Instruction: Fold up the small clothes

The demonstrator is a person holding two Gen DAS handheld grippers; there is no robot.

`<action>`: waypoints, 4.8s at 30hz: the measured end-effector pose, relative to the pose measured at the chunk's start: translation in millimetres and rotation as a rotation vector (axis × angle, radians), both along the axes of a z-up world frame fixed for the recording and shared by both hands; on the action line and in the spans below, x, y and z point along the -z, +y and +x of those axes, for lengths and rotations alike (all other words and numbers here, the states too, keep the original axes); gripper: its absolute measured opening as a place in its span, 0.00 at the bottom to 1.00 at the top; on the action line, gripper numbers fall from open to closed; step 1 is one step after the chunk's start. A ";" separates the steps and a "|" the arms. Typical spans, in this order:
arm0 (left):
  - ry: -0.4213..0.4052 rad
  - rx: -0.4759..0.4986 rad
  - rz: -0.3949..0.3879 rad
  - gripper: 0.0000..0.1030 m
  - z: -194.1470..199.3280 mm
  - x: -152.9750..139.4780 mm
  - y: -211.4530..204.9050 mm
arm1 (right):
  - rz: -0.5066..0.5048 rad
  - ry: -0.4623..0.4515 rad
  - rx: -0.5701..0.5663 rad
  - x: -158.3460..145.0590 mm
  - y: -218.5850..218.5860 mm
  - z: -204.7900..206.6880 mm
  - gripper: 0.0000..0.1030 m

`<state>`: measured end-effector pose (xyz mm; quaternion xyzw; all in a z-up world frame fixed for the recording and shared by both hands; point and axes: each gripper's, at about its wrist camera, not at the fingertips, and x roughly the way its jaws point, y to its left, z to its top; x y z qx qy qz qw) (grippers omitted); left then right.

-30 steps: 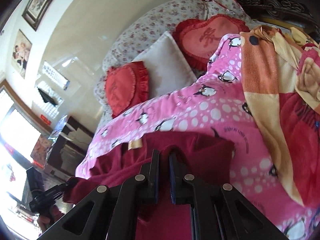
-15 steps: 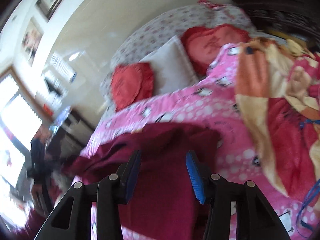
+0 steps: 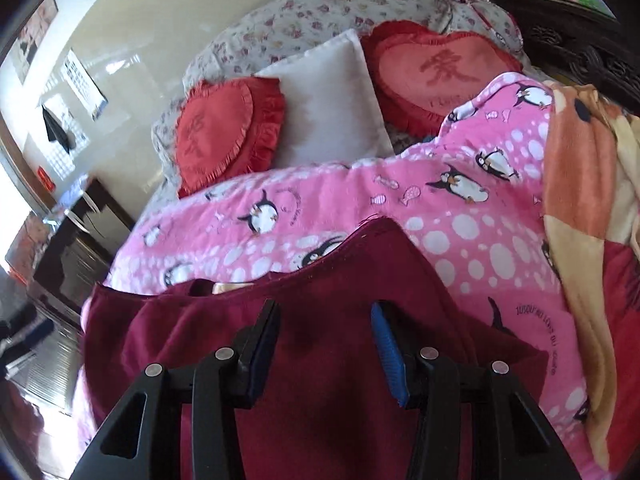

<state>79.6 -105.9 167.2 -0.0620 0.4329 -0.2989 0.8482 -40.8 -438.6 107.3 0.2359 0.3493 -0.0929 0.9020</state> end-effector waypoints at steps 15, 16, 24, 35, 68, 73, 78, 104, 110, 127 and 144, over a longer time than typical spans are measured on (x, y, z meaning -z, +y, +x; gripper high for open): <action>0.058 -0.135 0.199 0.77 44.8 93.9 -29.3 | -0.161 0.088 0.093 29.3 -33.3 20.4 0.46; 0.049 -0.137 0.205 0.77 44.7 94.8 -30.9 | -0.184 0.088 0.091 29.1 -31.8 22.6 0.46; -0.014 -0.119 0.249 0.77 32.0 81.5 -37.3 | -0.161 0.039 0.062 -2.5 -19.5 -7.0 0.46; -0.101 -0.090 0.271 0.77 4.7 54.3 -33.1 | -0.164 0.057 -0.015 0.4 17.4 -33.8 0.46; 0.066 -0.113 0.234 0.77 -46.0 109.2 47.5 | 0.189 0.099 -0.360 0.1 173.6 122.3 0.54; 0.076 -0.113 0.213 0.77 -44.4 110.9 49.3 | 0.112 0.067 -0.409 -15.3 207.6 129.6 0.63; 0.068 -0.114 0.213 0.77 -47.5 107.8 51.6 | -0.036 0.176 -0.385 6.9 227.7 153.4 0.30; 0.038 -0.142 0.198 0.77 -45.6 95.8 57.3 | -0.138 0.069 -0.214 -2.7 142.3 79.4 0.43; 0.020 -0.150 0.194 0.77 -42.9 82.9 49.3 | -0.152 0.128 -0.168 38.1 116.9 90.6 0.38; -0.098 -0.079 0.246 0.77 -10.8 68.6 -17.8 | -0.253 -0.044 0.146 -16.0 10.0 -2.4 0.68; -0.111 -0.086 0.330 0.77 36.7 83.5 -63.8 | -0.164 0.100 0.142 25.6 -45.5 4.4 0.07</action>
